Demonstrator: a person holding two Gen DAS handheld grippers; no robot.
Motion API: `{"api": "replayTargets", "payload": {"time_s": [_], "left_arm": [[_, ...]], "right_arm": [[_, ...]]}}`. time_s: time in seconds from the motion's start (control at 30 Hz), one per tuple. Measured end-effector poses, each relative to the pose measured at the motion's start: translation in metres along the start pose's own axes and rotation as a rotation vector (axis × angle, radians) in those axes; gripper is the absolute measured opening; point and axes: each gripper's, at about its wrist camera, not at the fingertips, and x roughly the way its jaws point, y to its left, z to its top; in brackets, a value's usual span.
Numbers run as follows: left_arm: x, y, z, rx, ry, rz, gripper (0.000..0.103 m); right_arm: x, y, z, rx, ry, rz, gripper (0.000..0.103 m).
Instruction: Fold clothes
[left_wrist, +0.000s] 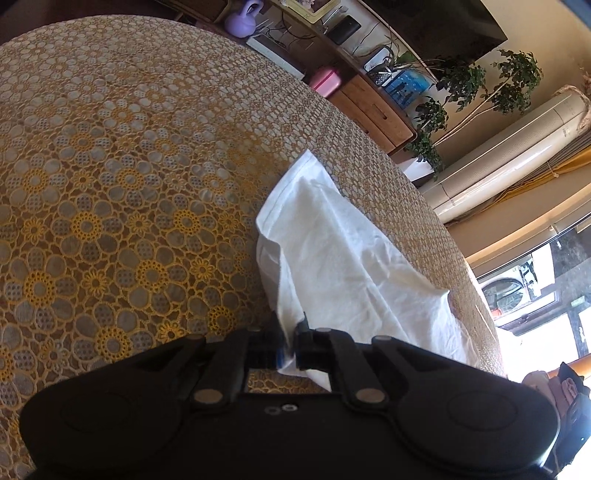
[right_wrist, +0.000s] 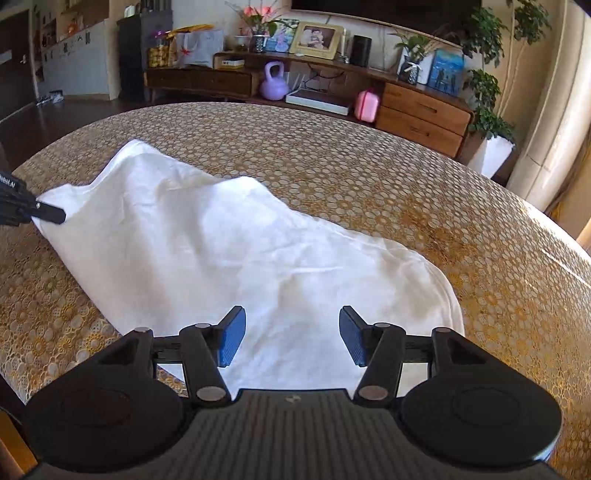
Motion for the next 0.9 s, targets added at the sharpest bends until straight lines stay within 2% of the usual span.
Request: {"api": "replayTargets", "payload": {"time_s": [0.07, 0.13, 0.2, 0.3, 0.37, 0.47, 0.53, 0.6, 0.73, 0.9], "left_arm": [[-0.004, -0.007, 0.002, 0.028, -0.015, -0.005, 0.103], [-0.007, -0.013, 0.004, 0.056, -0.025, -0.009, 0.103], [-0.009, -0.016, 0.005, 0.061, -0.030, -0.016, 0.103], [-0.011, -0.016, 0.006, 0.057, -0.025, -0.024, 0.103], [-0.011, -0.015, 0.003, 0.062, -0.023, -0.017, 0.103], [-0.011, -0.012, -0.001, 0.066, -0.015, -0.014, 0.103], [-0.012, -0.012, -0.003, 0.074, -0.012, -0.011, 0.103], [-0.012, -0.011, -0.005, 0.081, -0.009, -0.010, 0.103], [-0.011, -0.009, -0.005, 0.087, 0.004, -0.014, 0.103], [-0.009, -0.005, -0.003, 0.081, 0.014, -0.025, 0.103]], "right_arm": [[0.004, 0.009, -0.003, -0.006, -0.007, 0.021, 0.055], [0.002, 0.015, -0.002, -0.005, -0.047, 0.128, 0.055], [0.008, 0.030, 0.009, -0.083, -0.055, 0.187, 0.055], [0.026, 0.046, 0.033, -0.225, -0.031, 0.266, 0.055], [0.044, 0.049, 0.048, -0.293, 0.034, 0.316, 0.055], [0.068, 0.052, 0.068, -0.381, 0.051, 0.316, 0.062], [0.080, 0.054, 0.079, -0.411, 0.036, 0.286, 0.063], [0.093, 0.052, 0.087, -0.409, 0.056, 0.281, 0.063], [0.109, 0.037, 0.085, -0.324, 0.086, 0.361, 0.066], [0.095, 0.032, 0.083, -0.308, 0.057, 0.363, 0.067]]}}
